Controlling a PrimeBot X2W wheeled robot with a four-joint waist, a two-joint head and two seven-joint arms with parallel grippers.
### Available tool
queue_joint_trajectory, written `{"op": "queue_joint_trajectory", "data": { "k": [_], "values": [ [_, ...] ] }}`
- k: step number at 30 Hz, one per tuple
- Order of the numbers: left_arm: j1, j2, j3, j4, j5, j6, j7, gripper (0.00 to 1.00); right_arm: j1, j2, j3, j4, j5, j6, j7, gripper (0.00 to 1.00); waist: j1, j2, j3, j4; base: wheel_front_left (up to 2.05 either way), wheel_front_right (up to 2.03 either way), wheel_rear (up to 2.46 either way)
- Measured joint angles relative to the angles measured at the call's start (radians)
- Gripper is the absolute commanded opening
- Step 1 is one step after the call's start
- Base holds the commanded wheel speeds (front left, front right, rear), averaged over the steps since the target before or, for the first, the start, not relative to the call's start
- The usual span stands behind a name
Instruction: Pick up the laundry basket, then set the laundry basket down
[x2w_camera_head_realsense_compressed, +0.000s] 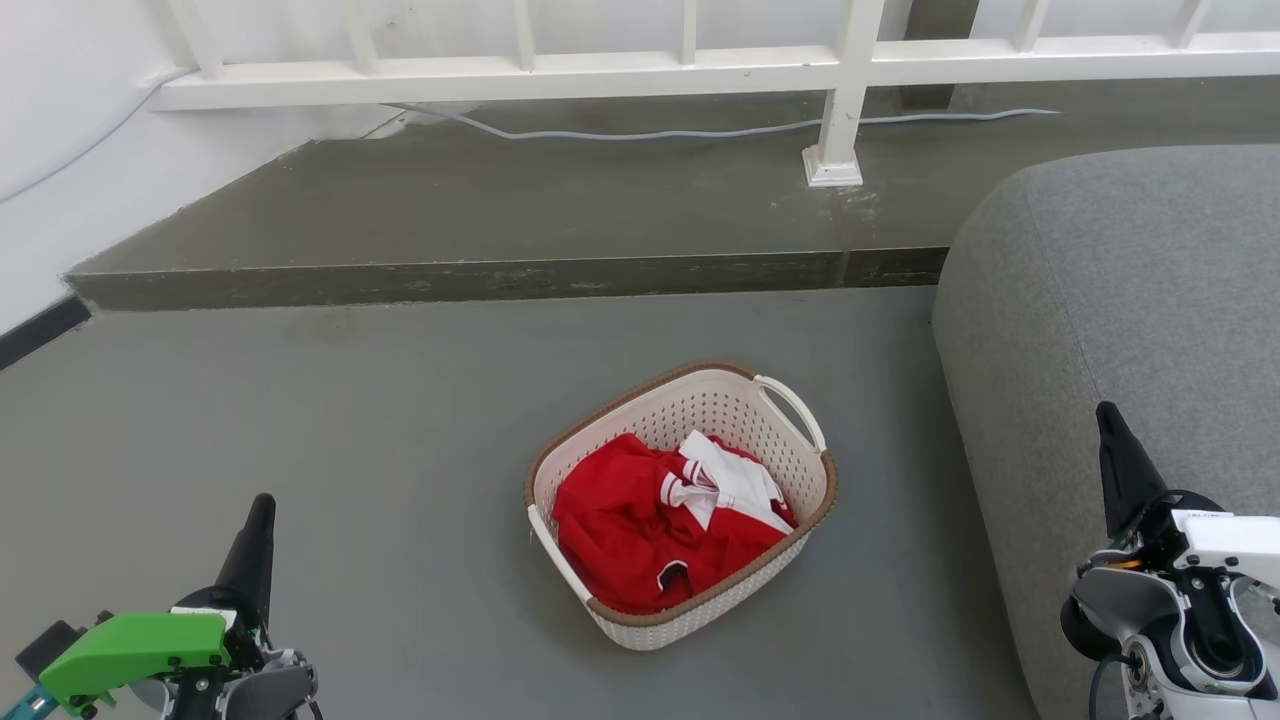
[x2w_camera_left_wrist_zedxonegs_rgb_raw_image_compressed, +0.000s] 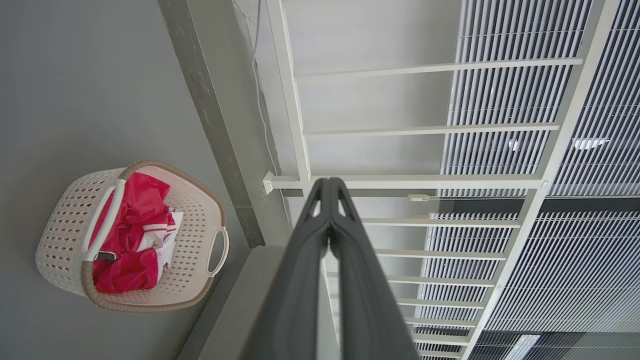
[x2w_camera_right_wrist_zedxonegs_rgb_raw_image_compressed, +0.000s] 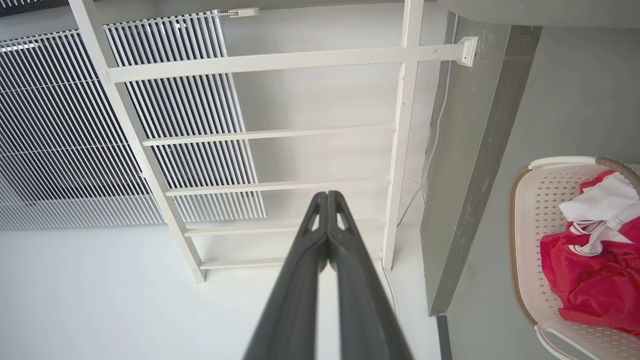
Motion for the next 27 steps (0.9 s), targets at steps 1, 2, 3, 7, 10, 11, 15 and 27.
{"op": "queue_joint_trajectory", "data": {
  "k": [1,2,3,7,10,11,15,27],
  "values": [
    [0.0,0.0,0.0,0.0,0.0,0.0,0.0,0.0,0.0,0.0,0.0,0.0,0.0,0.0,0.0,0.0,0.0,0.0,0.0,0.0,0.0,0.0,0.0],
    [0.0,0.0,0.0,0.0,0.0,0.0,0.0,0.0,0.0,0.0,0.0,0.0,0.0,0.0,0.001,0.0,0.0,0.0,0.0,0.0,0.0,0.0,0.0],
    [0.0,0.0,0.0,0.0,0.0,0.0,0.0,0.0,0.0,0.0,0.0,0.0,0.0,0.0,0.001,0.0,0.0,0.0,0.0,0.0,0.0,0.0,0.0],
    [0.0,0.0,0.001,0.0,0.0,0.0,0.0,0.0,0.0,0.0,0.0,0.0,0.0,0.0,0.001,0.0,0.0,0.0,0.0,0.0,0.0,0.0,0.0],
    [0.0,0.0,0.001,0.0,0.0,0.0,0.0,0.0,0.0,0.0,0.0,0.0,0.0,0.0,0.001,0.0,0.0,0.0,0.0,0.0,0.0,0.0,0.0],
    [0.0,0.0,0.001,0.0,0.0,0.0,0.0,0.0,0.0,0.0,0.0,0.0,0.0,0.0,0.001,0.0,0.0,0.0,0.0,0.0,0.0,0.0,0.0],
    [0.0,0.0,0.002,0.0,0.0,0.0,0.0,0.0,0.0,0.0,-0.001,0.0,0.0,0.0,0.001,0.0,0.0,0.0,0.0,0.0,0.0,0.0,0.0],
    [0.002,-0.002,0.001,0.005,0.0,0.0,0.0,0.0,0.002,0.001,-0.001,0.005,0.0,-0.002,0.0,0.0,0.0,0.0,0.0,0.0,0.0,0.0,0.0]
  ]
}}
